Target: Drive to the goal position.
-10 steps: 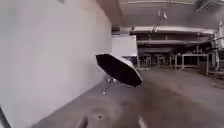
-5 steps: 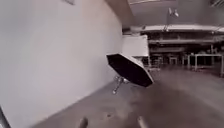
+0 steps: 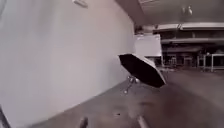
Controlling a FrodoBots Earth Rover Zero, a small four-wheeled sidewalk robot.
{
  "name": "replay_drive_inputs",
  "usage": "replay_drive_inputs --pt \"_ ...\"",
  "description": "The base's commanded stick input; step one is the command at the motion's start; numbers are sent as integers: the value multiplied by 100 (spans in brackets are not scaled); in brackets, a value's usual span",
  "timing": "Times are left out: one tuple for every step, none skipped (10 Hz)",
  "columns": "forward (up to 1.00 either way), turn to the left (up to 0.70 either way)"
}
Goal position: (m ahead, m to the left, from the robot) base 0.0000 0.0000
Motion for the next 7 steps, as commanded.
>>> replay_drive_inputs --pt "65 0" --pt "70 0" --pt "70 0" --pt "70 0" --pt "70 0" --pt "70 0" --pt "70 0"
